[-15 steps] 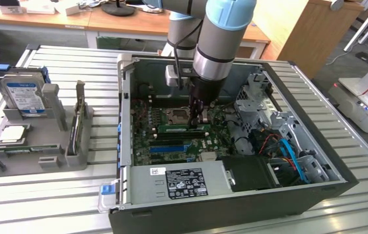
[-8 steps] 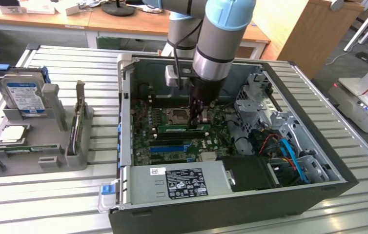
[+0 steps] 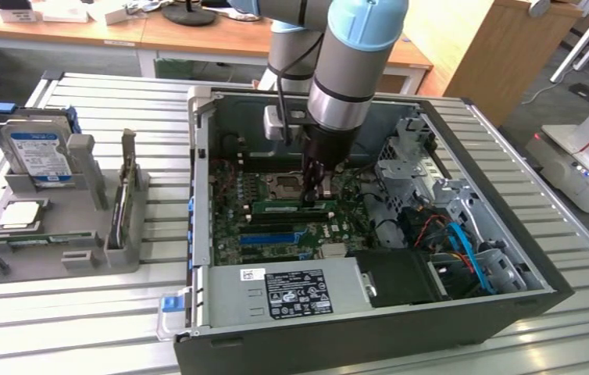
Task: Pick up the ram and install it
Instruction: 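Insert the ram into the slot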
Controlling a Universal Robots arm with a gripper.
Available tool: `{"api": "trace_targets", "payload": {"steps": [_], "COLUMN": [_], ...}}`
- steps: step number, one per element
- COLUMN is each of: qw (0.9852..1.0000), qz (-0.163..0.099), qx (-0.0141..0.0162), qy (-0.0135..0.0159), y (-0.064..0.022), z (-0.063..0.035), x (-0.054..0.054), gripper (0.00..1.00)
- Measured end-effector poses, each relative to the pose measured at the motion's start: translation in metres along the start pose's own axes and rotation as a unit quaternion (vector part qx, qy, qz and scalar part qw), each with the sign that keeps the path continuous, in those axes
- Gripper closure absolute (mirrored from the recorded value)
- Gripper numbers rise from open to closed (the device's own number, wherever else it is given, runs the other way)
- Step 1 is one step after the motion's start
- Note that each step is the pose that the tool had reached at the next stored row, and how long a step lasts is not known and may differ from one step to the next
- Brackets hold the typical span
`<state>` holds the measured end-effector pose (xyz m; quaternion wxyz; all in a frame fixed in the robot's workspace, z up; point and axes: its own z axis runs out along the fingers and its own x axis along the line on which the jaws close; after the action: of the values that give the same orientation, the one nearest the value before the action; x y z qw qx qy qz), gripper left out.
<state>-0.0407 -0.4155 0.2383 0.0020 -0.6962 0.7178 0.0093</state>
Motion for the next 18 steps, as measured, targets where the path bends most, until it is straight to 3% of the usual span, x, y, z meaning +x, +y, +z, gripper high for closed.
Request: {"api": "trace_targets", "payload": {"steps": [18], "qw": [1.0], "qz": [0.0], "qx": [0.0], "qy": [0.0001], "y": [-0.0001], "z": [0.0049], "x": [0.0001], "gripper": [0.88]}}
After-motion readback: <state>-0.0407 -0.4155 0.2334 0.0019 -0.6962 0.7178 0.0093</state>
